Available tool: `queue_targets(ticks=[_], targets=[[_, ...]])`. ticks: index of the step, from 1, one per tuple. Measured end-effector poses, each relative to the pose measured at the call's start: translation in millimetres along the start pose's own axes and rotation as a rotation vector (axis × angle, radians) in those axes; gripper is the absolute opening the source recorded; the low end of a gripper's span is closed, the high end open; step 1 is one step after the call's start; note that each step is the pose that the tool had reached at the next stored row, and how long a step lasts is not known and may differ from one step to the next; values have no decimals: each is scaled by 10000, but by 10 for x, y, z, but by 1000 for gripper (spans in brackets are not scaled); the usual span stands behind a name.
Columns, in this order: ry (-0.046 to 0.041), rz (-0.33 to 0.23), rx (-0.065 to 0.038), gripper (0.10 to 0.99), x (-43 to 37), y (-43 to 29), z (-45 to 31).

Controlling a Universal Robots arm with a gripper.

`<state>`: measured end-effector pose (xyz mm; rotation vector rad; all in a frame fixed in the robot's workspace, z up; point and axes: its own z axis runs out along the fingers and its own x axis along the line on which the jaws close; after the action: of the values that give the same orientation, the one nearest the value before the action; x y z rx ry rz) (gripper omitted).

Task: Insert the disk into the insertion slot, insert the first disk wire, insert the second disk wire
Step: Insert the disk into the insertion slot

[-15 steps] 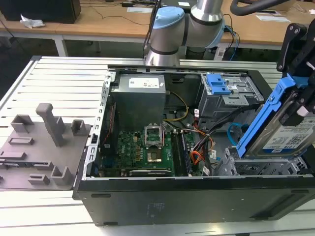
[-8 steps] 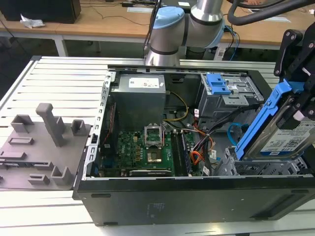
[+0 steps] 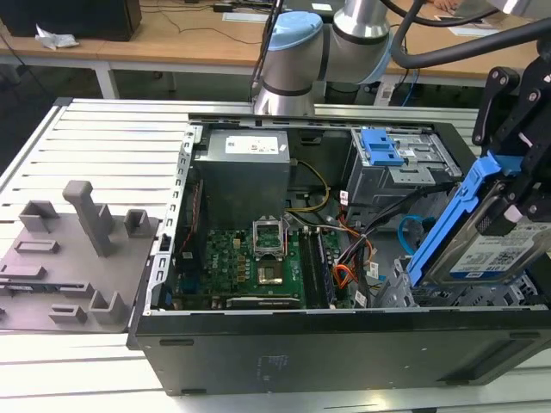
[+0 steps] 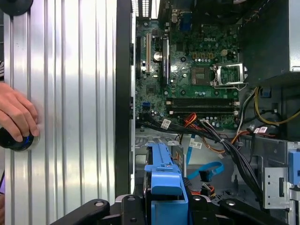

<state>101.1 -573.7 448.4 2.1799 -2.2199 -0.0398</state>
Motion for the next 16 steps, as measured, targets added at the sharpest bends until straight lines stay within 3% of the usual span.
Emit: queue_targets(ticks=[16], targets=[[0, 0, 0, 365, 0, -4, 103]])
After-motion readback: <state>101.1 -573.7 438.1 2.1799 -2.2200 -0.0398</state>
